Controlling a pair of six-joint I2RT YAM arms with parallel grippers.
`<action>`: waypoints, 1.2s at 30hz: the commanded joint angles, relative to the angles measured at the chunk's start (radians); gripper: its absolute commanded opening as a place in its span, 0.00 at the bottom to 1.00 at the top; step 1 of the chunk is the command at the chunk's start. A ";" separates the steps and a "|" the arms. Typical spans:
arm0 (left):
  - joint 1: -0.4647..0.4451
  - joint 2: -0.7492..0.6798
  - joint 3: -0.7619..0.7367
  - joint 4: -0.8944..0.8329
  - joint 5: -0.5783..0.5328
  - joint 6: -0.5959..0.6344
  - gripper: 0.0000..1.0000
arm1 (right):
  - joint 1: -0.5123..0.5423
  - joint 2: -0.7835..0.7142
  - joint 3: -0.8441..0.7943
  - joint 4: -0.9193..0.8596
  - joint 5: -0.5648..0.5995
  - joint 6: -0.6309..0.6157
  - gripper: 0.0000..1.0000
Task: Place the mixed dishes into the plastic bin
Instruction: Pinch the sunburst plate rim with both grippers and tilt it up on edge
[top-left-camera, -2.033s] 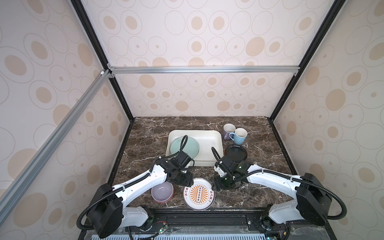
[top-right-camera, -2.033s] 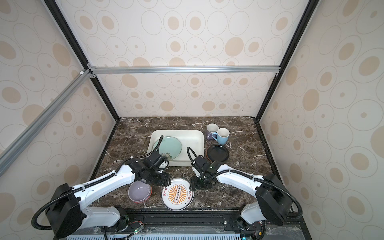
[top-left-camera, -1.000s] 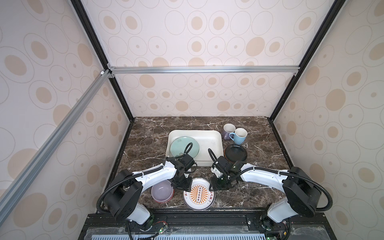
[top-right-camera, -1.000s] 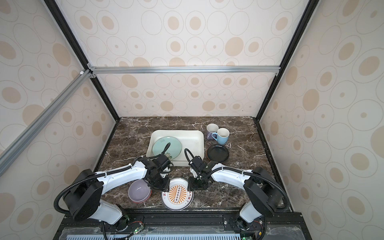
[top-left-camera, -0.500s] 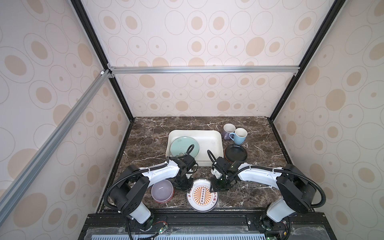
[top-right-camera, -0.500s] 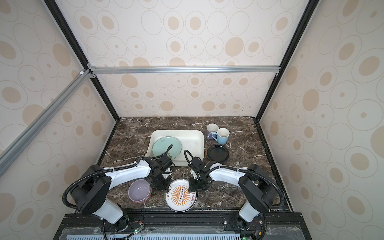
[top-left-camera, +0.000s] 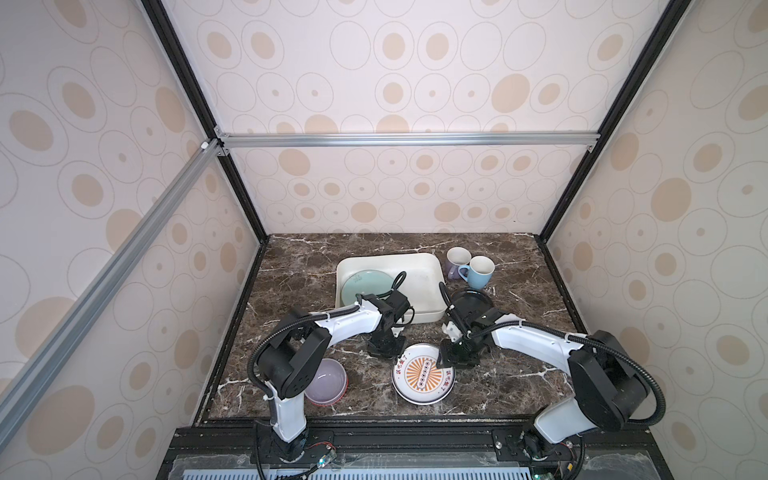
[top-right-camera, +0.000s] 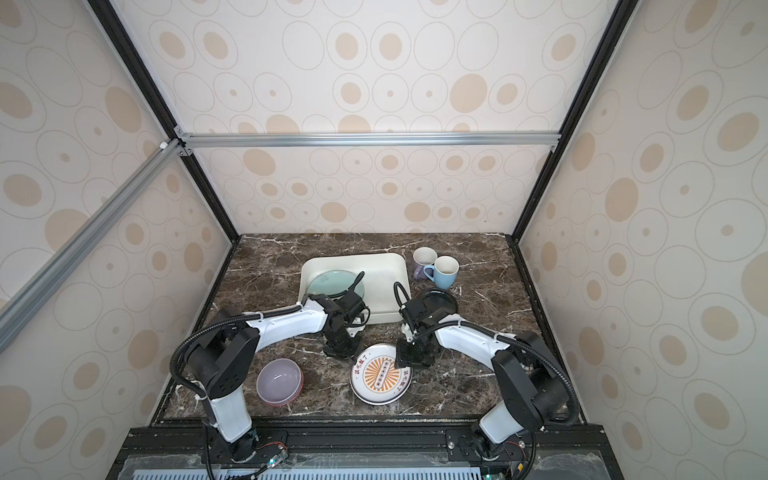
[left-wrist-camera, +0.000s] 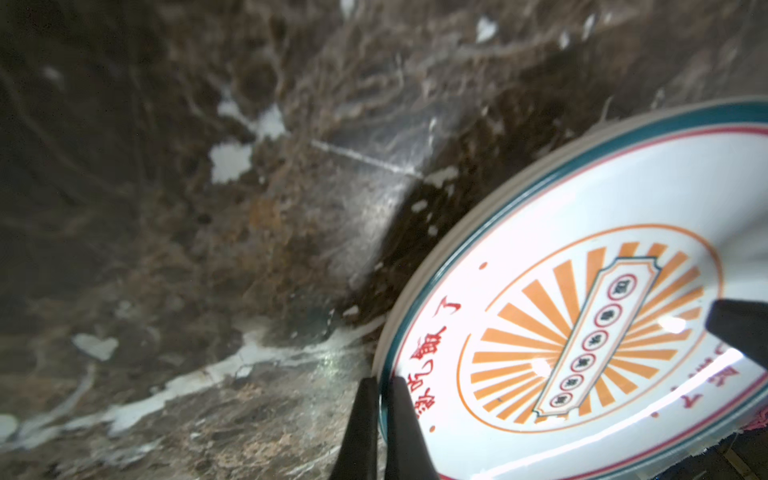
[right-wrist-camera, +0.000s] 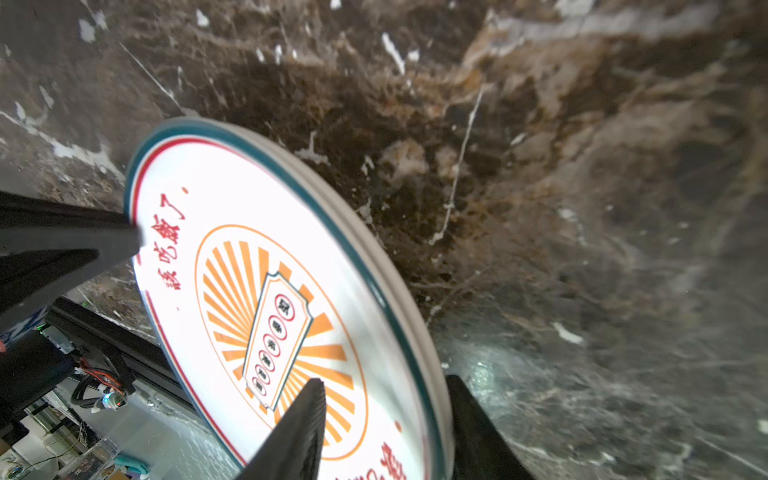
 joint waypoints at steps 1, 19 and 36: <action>0.013 0.026 0.050 0.007 -0.065 0.022 0.02 | -0.014 -0.023 0.026 -0.054 0.002 -0.047 0.52; 0.026 -0.154 -0.053 -0.074 -0.054 0.021 0.07 | -0.055 -0.079 -0.035 -0.079 0.012 -0.063 0.56; -0.048 -0.212 -0.171 0.077 -0.001 -0.055 0.03 | -0.054 -0.185 -0.098 -0.087 0.022 -0.027 0.58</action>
